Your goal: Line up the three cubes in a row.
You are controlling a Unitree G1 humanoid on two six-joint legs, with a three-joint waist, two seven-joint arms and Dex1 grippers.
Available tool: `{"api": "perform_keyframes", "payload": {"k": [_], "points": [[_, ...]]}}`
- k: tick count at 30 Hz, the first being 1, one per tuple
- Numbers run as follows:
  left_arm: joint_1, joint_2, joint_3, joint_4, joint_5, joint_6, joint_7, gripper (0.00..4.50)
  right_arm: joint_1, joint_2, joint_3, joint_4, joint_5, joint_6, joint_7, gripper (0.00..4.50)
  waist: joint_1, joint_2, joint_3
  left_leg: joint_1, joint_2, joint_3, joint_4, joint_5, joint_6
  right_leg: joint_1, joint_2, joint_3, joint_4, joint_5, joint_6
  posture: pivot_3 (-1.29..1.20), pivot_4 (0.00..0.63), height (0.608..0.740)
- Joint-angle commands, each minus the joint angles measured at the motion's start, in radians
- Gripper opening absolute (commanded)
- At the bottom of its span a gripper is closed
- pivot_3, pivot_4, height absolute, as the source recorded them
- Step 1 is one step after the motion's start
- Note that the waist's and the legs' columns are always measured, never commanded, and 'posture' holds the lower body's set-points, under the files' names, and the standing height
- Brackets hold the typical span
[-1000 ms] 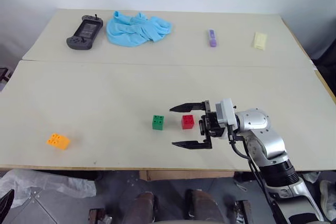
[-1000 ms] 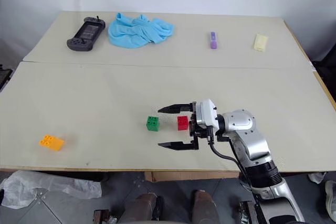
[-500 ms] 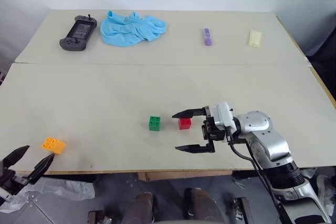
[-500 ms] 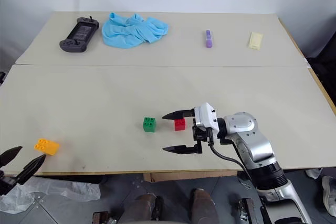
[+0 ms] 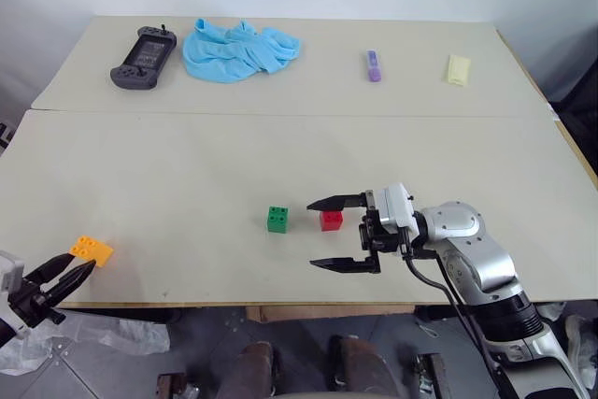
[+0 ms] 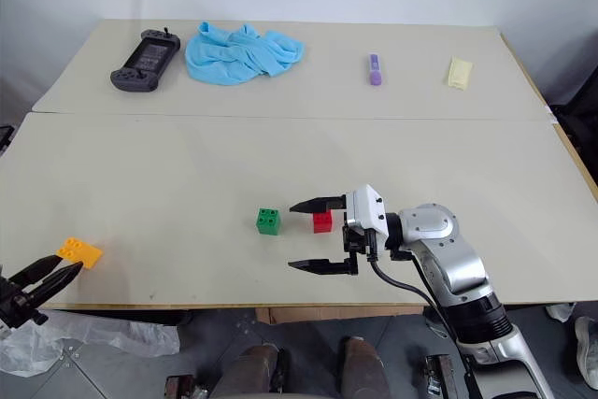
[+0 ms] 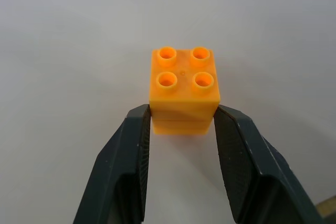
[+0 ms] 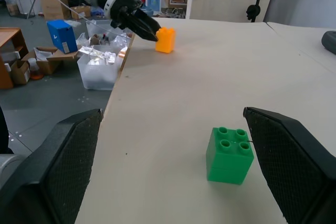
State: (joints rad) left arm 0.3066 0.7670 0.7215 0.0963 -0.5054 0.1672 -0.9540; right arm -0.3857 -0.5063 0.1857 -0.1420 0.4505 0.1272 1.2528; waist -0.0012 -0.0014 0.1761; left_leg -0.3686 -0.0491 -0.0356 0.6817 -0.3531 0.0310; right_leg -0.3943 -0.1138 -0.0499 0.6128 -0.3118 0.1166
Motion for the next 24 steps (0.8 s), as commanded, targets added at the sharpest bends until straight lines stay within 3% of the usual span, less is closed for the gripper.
{"api": "perform_keyframes", "payload": {"k": [1,4,6,9,14,20,24], "points": [[-0.143,0.118,-0.047,-0.091,-0.069,0.038,-0.079,1.46,-0.003,-0.028,-0.046,-0.011,0.007,-0.013,-0.003,4.50,0.005,0.000,0.000,-0.001,0.000,-0.002,0.001,0.000,0.000,0.001,0.000,-0.001,0.000,0.000,0.000,0.00,0.150,0.740],[-0.353,0.235,-0.225,-0.151,-0.061,0.088,-0.170,1.46,0.019,-0.072,-0.065,-0.025,0.034,0.021,0.024,4.50,0.021,0.000,0.000,-0.002,-0.002,-0.006,0.001,0.001,0.000,0.002,-0.001,-0.003,0.000,0.000,-0.001,0.00,0.150,0.740],[-0.507,0.258,-0.366,-0.128,-0.033,0.090,-0.247,1.46,0.029,-0.097,-0.080,-0.017,0.033,0.018,0.035,4.50,0.019,0.004,0.000,-0.001,-0.003,-0.007,0.001,0.001,0.000,0.002,-0.001,-0.002,0.001,0.002,-0.003,0.00,0.150,0.740],[-0.747,0.202,-0.573,-0.035,0.021,0.070,-0.362,1.46,0.047,-0.132,-0.107,0.005,0.014,-0.002,0.039,4.50,0.008,0.009,0.000,-0.001,-0.006,-0.006,0.000,0.001,0.002,-0.001,-0.001,-0.002,0.009,0.002,-0.003,0.00,0.150,0.740],[-0.933,0.101,-0.789,0.196,0.166,-0.084,-0.536,1.46,0.101,-0.174,-0.158,-0.019,0.013,-0.002,0.010,4.50,-0.012,0.008,0.000,-0.003,-0.006,-0.002,-0.001,0.001,0.002,-0.006,0.003,-0.011,0.014,0.002,-0.003,0.00,0.150,0.740],[-1.057,-0.009,-0.874,0.532,0.269,-0.267,-0.616,1.46,0.256,-0.212,-0.251,-0.157,0.034,0.043,-0.080,4.50,0.000,0.006,0.002,-0.003,-0.005,0.002,0.002,0.002,0.003,-0.006,0.002,-0.016,0.013,0.002,-0.002,0.00,0.150,0.740],[-1.101,-0.032,-0.874,0.651,0.287,-0.336,-0.639,1.46,0.335,-0.222,-0.295,-0.224,0.043,0.059,-0.121,4.50,0.005,0.005,0.002,-0.003,-0.006,0.002,0.003,0.003,0.004,-0.005,0.001,-0.015,0.013,0.002,-0.001,0.00,0.150,0.740]]}}
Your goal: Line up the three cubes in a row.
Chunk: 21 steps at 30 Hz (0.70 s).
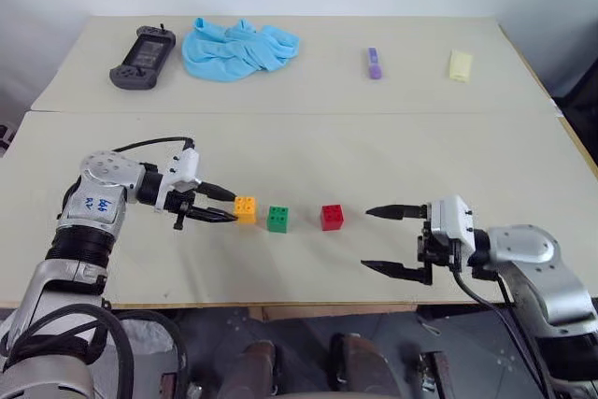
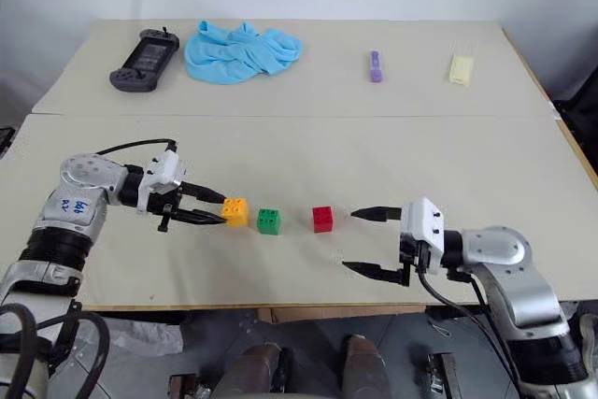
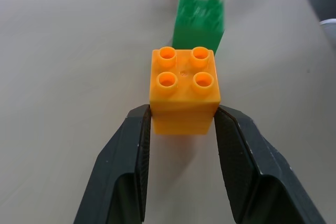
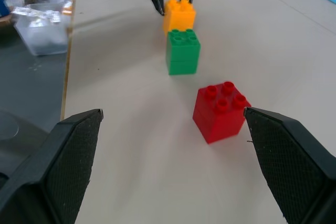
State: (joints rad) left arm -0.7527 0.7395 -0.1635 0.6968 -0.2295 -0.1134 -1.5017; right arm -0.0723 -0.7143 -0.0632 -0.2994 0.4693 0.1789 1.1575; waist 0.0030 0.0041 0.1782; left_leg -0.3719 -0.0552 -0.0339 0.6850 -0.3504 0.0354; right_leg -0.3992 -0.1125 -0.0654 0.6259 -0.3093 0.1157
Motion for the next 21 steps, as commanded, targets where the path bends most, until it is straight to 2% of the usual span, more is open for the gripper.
{"api": "perform_keyframes", "payload": {"k": [1,12,21], "points": [[-0.048,-0.006,0.008,0.066,0.015,-0.065,-0.098,1.46,0.034,-0.016,-0.051,-0.076,0.025,0.010,-0.033,4.50,0.002,-0.001,0.000,0.000,0.000,0.000,0.000,0.000,0.000,0.000,0.000,0.000,0.000,0.000,0.000,0.00,0.150,0.740],[-0.072,0.000,-0.040,0.169,0.026,-0.207,-0.113,1.46,0.091,-0.012,-0.073,-0.095,0.025,-0.005,-0.061,4.50,0.015,-0.001,0.000,0.000,0.000,0.000,0.001,0.000,0.001,0.001,-0.001,0.001,0.000,0.001,0.001,0.00,0.150,0.740],[-0.009,0.075,-0.066,0.049,-0.061,-0.168,-0.113,1.46,0.081,0.000,-0.048,-0.025,0.009,-0.057,-0.023,4.50,0.011,-0.001,0.000,0.001,0.000,0.000,0.001,0.000,0.001,0.001,-0.002,0.002,0.000,0.001,0.001,0.00,0.150,0.740]]}}
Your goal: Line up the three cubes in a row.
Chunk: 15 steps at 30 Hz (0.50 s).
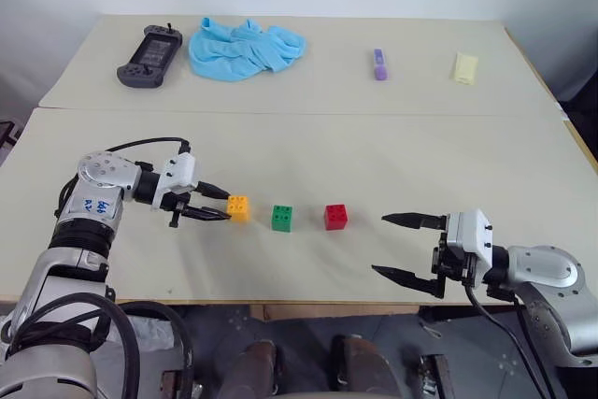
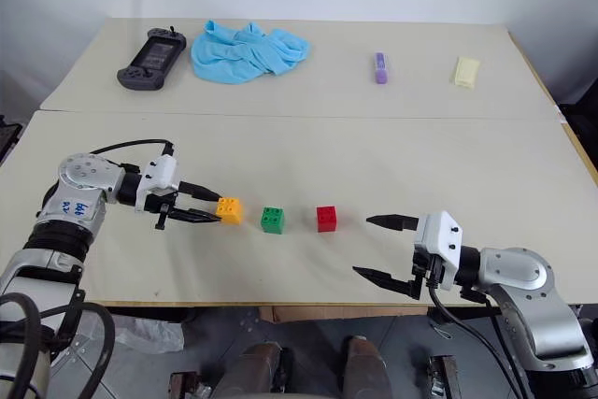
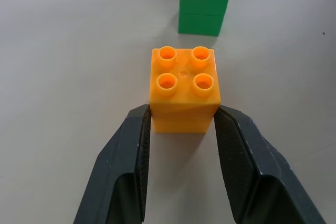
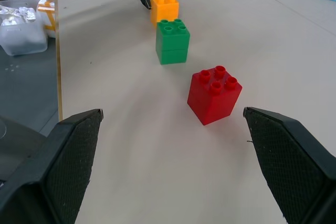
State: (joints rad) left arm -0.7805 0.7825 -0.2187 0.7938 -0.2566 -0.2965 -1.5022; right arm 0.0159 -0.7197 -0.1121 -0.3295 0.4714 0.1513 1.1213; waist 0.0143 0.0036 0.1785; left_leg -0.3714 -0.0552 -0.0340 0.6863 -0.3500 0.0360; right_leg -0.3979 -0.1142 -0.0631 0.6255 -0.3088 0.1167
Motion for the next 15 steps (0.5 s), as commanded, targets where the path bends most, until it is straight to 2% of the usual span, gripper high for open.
{"api": "perform_keyframes", "payload": {"k": [1,7,9,15], "points": [[0.026,0.038,-0.014,-0.059,-0.042,0.019,-0.112,1.46,-0.013,0.007,0.005,0.012,0.006,-0.034,0.017,4.50,0.000,0.000,0.000,0.000,0.000,0.000,0.000,0.000,0.000,0.000,0.000,0.001,0.000,0.000,0.000,0.00,0.150,0.740],[0.035,0.042,-0.017,-0.078,-0.051,0.044,-0.112,1.46,-0.043,0.009,0.029,0.038,0.003,-0.048,0.029,4.50,0.008,0.000,0.000,0.000,0.000,0.000,0.001,0.000,0.000,0.001,0.000,0.001,0.000,0.000,0.000,0.00,0.150,0.740],[0.028,0.025,-0.004,-0.075,-0.044,0.052,-0.112,2.21,-0.052,0.011,0.035,0.042,0.002,-0.047,0.030,4.50,0.009,0.000,0.000,0.000,0.000,-0.001,0.001,0.000,0.000,0.001,0.000,0.001,0.000,0.000,0.000,0.00,0.150,0.740],[0.039,0.037,0.046,-0.088,-0.047,0.053,-0.089,3.97,-0.070,0.008,0.046,0.046,0.011,-0.037,0.031,4.50,0.008,0.000,0.000,0.000,0.000,-0.001,0.001,0.000,0.000,0.001,0.001,0.001,0.000,0.000,0.000,0.00,0.150,0.740]]}}
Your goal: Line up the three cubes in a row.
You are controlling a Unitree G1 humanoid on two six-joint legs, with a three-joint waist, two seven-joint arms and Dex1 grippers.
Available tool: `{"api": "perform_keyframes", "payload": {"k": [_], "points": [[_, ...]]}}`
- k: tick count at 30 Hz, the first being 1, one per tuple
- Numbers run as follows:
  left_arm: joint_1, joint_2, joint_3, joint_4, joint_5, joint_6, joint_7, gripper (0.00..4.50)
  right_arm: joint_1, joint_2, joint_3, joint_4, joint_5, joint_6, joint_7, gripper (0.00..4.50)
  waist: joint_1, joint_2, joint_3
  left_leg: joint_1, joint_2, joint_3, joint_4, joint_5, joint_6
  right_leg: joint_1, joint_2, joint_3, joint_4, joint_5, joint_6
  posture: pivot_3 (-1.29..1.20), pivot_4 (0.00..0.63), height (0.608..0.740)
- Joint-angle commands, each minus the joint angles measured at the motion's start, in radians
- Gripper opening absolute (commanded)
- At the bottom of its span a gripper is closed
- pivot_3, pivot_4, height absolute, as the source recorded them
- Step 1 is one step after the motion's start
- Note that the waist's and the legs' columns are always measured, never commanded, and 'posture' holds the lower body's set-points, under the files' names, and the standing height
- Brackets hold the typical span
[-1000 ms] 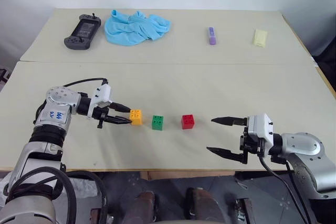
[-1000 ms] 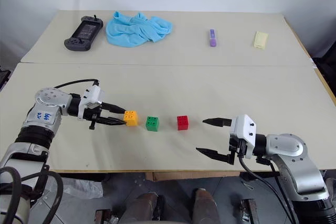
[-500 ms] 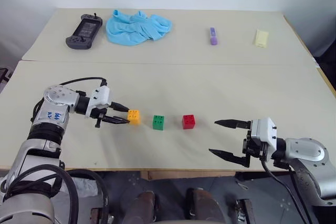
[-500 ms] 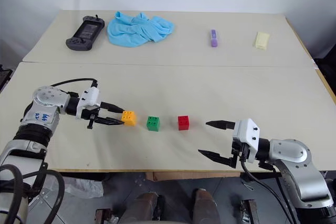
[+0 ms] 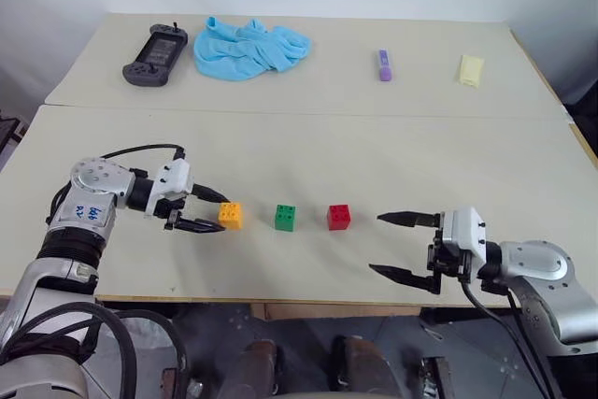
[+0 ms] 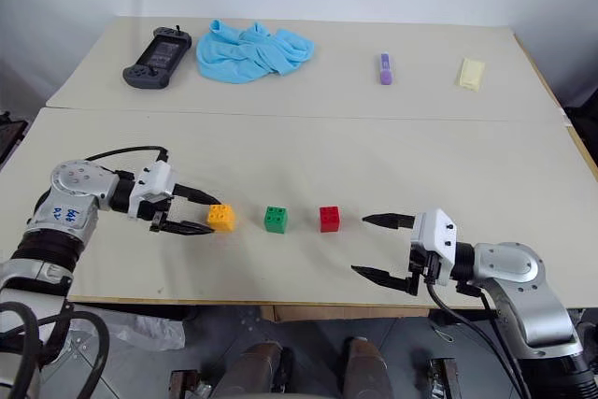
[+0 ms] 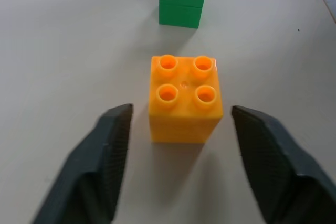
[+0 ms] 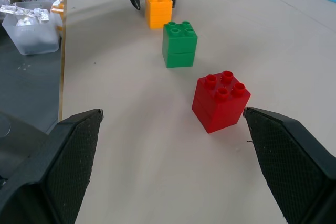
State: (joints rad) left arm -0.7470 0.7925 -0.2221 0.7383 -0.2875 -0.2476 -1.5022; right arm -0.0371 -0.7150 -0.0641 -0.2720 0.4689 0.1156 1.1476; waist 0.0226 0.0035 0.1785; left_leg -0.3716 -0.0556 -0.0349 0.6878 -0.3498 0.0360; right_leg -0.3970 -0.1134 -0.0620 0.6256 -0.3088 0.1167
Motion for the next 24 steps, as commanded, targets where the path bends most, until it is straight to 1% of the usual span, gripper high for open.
{"api": "perform_keyframes", "payload": {"k": [1,2,7,10,12,15,19,24], "points": [[0.013,0.033,0.062,-0.041,-0.021,0.011,-0.085,4.31,-0.020,0.002,-0.001,-0.011,0.016,-0.001,0.006,4.50,-0.002,0.000,0.000,0.000,0.000,0.000,0.000,0.000,0.000,0.000,0.000,0.000,0.000,0.000,0.000,0.00,0.150,0.740],[0.023,0.040,0.078,-0.052,-0.026,0.012,-0.077,4.49,-0.023,0.000,0.000,-0.010,0.018,0.000,0.008,4.50,-0.003,0.000,0.000,0.000,0.000,0.000,0.000,0.000,0.000,0.000,0.000,0.000,0.000,0.000,0.000,0.00,0.150,0.740],[0.194,0.127,0.266,-0.245,-0.149,0.149,0.004,4.49,-0.099,-0.025,-0.013,0.033,0.044,0.013,0.055,4.50,-0.025,0.000,0.000,0.000,0.002,-0.001,0.000,0.000,0.000,0.000,-0.002,0.003,0.000,0.000,0.000,0.00,0.150,0.740],[0.317,0.163,0.406,-0.385,-0.186,0.155,0.086,4.49,-0.177,-0.083,-0.022,0.081,0.061,0.053,0.117,4.50,-0.026,0.001,0.000,0.000,0.002,-0.001,0.000,0.000,0.000,0.000,-0.003,0.006,-0.001,0.000,0.000,0.00,0.150,0.740],[0.380,0.180,0.465,-0.469,-0.209,0.213,0.121,4.49,-0.225,-0.109,-0.020,0.109,0.062,0.058,0.148,4.50,-0.026,0.001,0.001,0.000,0.003,-0.001,0.000,0.000,0.000,0.000,-0.003,0.007,-0.002,0.000,0.000,0.00,0.150,0.740],[0.451,0.193,0.505,-0.532,-0.205,0.244,0.145,4.49,-0.303,-0.136,-0.018,0.169,0.043,0.043,0.187,4.50,-0.020,0.001,0.001,0.000,0.003,-0.003,0.000,0.000,-0.001,0.002,-0.002,0.006,-0.004,0.000,0.000,0.00,0.150,0.740],[0.496,0.185,0.517,-0.577,-0.172,0.282,0.211,4.49,-0.378,-0.153,-0.010,0.228,0.027,0.040,0.223,4.50,-0.019,0.002,0.001,0.000,0.003,-0.003,-0.001,0.000,-0.001,0.003,-0.003,0.007,-0.005,0.000,0.000,0.00,0.150,0.740],[0.508,0.163,0.518,-0.587,-0.136,0.238,0.274,4.49,-0.397,-0.132,-0.005,0.246,0.010,0.018,0.222,4.50,-0.023,0.002,0.001,0.000,0.003,-0.002,-0.002,0.000,-0.001,0.001,-0.002,0.007,-0.005,0.000,0.000,0.00,0.150,0.740]]}}
